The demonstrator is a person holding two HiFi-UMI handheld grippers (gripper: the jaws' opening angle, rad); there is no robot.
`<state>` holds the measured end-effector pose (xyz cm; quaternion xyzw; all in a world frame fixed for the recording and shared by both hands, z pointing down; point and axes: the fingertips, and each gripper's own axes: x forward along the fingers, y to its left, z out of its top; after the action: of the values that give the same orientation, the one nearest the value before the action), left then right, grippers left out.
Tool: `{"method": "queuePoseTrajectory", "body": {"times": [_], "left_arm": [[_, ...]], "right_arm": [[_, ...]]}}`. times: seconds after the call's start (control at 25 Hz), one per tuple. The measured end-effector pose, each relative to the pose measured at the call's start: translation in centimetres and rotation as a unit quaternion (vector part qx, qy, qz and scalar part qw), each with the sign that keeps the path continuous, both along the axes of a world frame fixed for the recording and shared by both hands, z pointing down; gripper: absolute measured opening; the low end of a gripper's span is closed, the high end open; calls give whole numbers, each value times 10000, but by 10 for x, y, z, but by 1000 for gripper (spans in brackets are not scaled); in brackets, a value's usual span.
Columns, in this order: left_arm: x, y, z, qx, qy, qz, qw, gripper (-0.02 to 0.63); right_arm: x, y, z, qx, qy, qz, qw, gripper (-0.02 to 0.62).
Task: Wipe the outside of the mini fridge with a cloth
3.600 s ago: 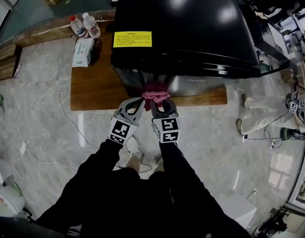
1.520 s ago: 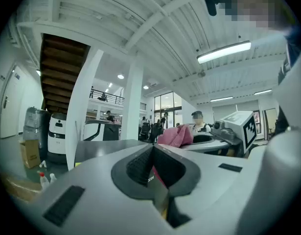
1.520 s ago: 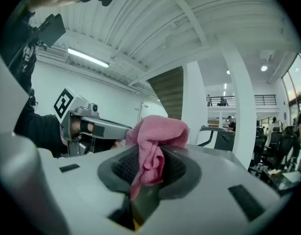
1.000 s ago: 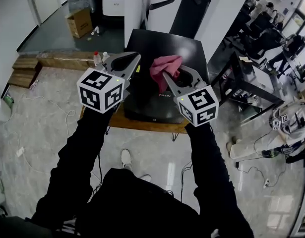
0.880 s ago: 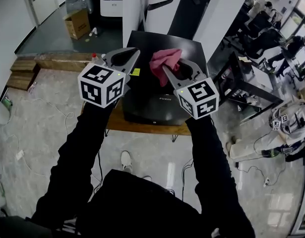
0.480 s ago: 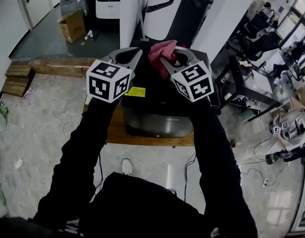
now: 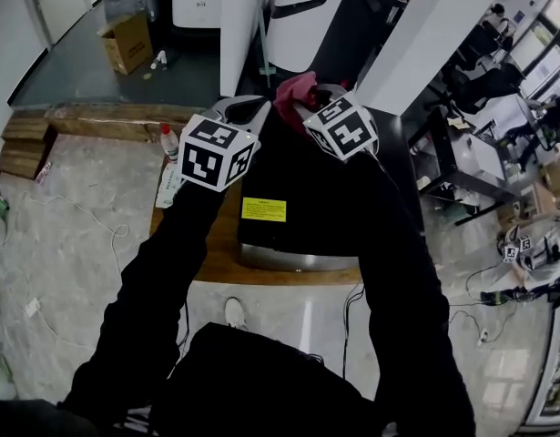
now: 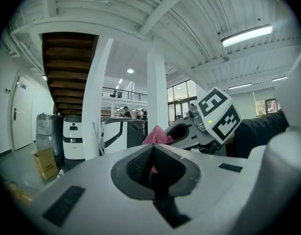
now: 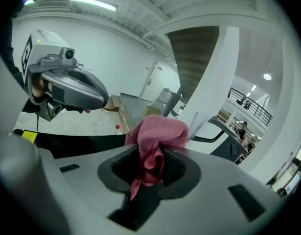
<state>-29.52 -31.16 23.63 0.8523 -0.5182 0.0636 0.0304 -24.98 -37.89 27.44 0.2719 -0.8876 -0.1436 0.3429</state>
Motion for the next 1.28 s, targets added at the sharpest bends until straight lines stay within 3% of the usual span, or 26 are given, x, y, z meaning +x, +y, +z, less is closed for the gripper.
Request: {"method": "queuePoseTrajectory", "body": {"times": [0.32, 0.6, 1.28], "left_arm": [[-9, -31, 33, -149, 97, 82, 9998, 6], [-5, -26, 48, -260, 75, 78, 9996, 6], [28, 98, 33, -217, -310, -378, 9986, 5]], "right_arm": [[-12, -42, 54, -373, 641, 103, 9972, 101], [-13, -33, 63, -237, 1091, -159, 9936, 87], [23, 124, 60, -532, 1217, -969, 9864, 86]]}}
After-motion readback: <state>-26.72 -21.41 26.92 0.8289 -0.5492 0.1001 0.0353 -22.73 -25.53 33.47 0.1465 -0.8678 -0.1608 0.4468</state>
